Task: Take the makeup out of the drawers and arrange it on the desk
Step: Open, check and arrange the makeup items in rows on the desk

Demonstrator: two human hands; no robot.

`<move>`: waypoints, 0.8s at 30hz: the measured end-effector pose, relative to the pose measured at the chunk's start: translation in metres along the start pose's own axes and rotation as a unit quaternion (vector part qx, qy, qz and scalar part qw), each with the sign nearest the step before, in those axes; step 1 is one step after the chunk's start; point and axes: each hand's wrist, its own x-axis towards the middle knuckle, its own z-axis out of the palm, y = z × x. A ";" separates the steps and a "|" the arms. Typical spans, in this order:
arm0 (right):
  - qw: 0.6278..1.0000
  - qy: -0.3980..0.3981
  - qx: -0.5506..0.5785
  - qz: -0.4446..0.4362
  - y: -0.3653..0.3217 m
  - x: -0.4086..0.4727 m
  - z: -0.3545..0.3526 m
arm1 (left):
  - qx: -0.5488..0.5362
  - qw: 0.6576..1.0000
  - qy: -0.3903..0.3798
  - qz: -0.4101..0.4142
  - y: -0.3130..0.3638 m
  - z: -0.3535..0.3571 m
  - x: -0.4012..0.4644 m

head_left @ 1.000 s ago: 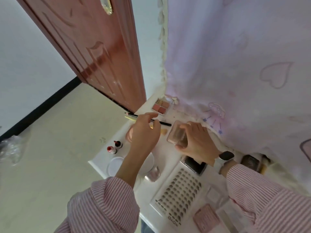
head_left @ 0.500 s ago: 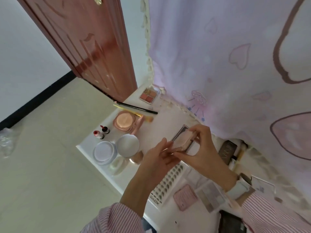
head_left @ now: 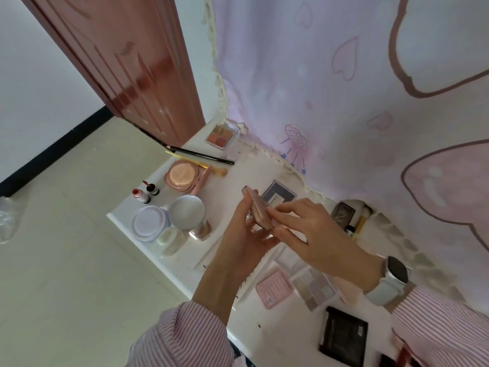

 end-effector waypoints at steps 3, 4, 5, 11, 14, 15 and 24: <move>0.999 -0.009 -0.031 -0.026 0.002 0.003 -0.008 | 0.007 1.000 0.009 -0.017 -0.003 -0.001 0.001; 0.998 -0.001 -0.051 -0.037 0.003 0.004 -0.010 | 0.010 0.999 0.019 -0.026 -0.004 -0.002 0.002; 0.998 0.010 -0.057 -0.040 0.004 0.005 -0.012 | 0.014 0.999 0.027 -0.040 -0.004 -0.004 0.002; 0.991 -0.003 0.006 0.131 0.019 0.020 -0.025 | -0.007 0.994 0.014 -0.108 0.004 -0.013 0.007; 0.980 0.030 0.054 0.190 0.033 0.031 -0.024 | -0.061 0.991 0.074 -0.091 0.012 -0.020 0.016; 0.977 0.044 0.054 0.202 0.035 0.036 -0.024 | -0.067 0.989 0.107 -0.077 0.015 -0.021 0.019; 0.973 0.031 -0.093 0.207 0.040 0.112 -0.023 | 0.141 0.972 0.186 0.019 0.030 0.003 0.057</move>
